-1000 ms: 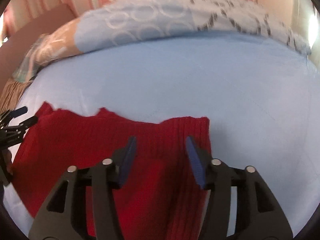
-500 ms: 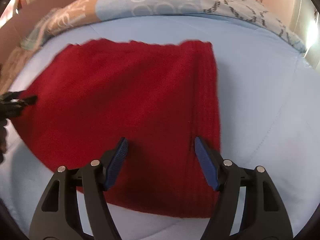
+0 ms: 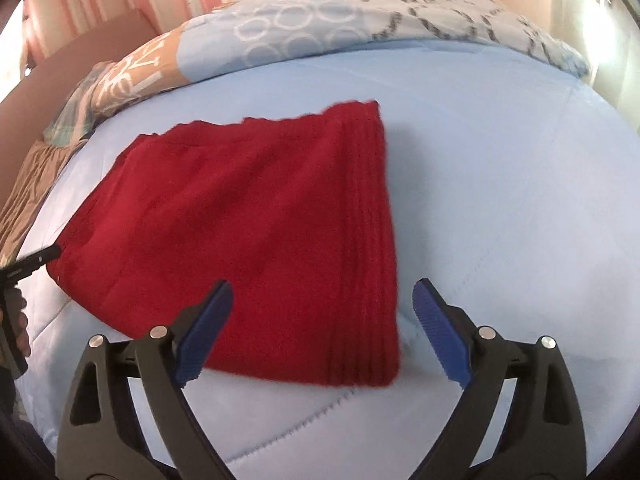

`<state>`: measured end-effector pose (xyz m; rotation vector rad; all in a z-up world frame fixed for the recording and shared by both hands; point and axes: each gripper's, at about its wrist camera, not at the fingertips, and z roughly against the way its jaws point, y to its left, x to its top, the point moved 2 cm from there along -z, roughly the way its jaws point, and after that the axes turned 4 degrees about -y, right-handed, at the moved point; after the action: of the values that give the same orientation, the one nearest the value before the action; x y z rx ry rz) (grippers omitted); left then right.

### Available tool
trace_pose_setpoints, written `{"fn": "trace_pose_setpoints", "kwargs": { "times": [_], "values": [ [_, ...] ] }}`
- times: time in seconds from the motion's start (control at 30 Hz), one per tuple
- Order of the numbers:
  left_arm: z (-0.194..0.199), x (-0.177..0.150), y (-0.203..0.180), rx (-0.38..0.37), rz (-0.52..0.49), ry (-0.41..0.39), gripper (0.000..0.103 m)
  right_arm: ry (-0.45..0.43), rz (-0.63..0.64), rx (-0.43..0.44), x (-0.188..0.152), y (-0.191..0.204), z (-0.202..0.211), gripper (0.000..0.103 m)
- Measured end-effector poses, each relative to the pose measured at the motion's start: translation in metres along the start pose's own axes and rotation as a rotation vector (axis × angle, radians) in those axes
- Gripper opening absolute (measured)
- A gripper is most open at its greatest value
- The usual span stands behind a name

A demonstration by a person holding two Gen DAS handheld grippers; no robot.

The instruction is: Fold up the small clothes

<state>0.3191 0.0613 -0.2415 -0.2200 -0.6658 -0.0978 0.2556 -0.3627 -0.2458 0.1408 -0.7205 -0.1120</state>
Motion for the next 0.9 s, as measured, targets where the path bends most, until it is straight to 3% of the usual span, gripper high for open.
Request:
{"fn": "trace_pose_setpoints", "kwargs": {
  "times": [0.1, 0.13, 0.17, 0.2, 0.3, 0.33, 0.5, 0.63, 0.8, 0.83, 0.87, 0.9],
  "values": [
    [0.001, -0.001, -0.006, -0.088, 0.023, -0.017, 0.094, 0.015, -0.016, -0.025, -0.006, -0.001, -0.001, 0.090],
    [0.000, -0.001, -0.013, -0.088, 0.011, -0.017, 0.081, 0.008, -0.010, -0.025, -0.007, 0.001, 0.001, 0.090],
    [-0.002, 0.000, -0.019, -0.093, -0.013, -0.003, 0.053, 0.005, -0.005, -0.028, -0.007, 0.000, 0.005, 0.090],
    [-0.003, 0.000, -0.022, -0.105, -0.029, 0.013, 0.042, 0.004, 0.003, -0.028, -0.007, 0.002, 0.006, 0.090],
    [-0.002, -0.002, -0.032, -0.114, -0.084, 0.022, 0.026, 0.003, 0.011, -0.029, -0.004, 0.005, 0.005, 0.090],
    [0.000, -0.003, -0.033, -0.119, -0.096, 0.022, 0.011, 0.003, 0.008, -0.030, -0.004, 0.003, 0.004, 0.090],
    [0.022, -0.019, -0.025, -0.114, -0.107, -0.014, 0.011, -0.003, -0.007, -0.027, -0.004, 0.002, 0.005, 0.089],
    [0.016, -0.052, -0.020, -0.081, -0.135, 0.032, 0.011, 0.014, 0.006, -0.027, -0.009, 0.004, 0.001, 0.089],
    [0.011, -0.049, -0.021, -0.050, -0.133, 0.034, 0.018, 0.041, 0.021, -0.034, -0.011, 0.008, -0.008, 0.086],
    [0.015, -0.046, -0.024, -0.028, -0.148, 0.027, 0.027, 0.034, 0.029, -0.037, -0.009, 0.010, -0.006, 0.086],
    [0.021, -0.042, -0.028, -0.002, -0.164, 0.014, 0.045, 0.020, 0.038, -0.038, -0.007, 0.012, -0.002, 0.086],
    [0.032, -0.038, -0.033, 0.025, -0.188, -0.011, 0.053, 0.004, 0.047, -0.036, -0.005, 0.015, 0.002, 0.086]
  ]
}}
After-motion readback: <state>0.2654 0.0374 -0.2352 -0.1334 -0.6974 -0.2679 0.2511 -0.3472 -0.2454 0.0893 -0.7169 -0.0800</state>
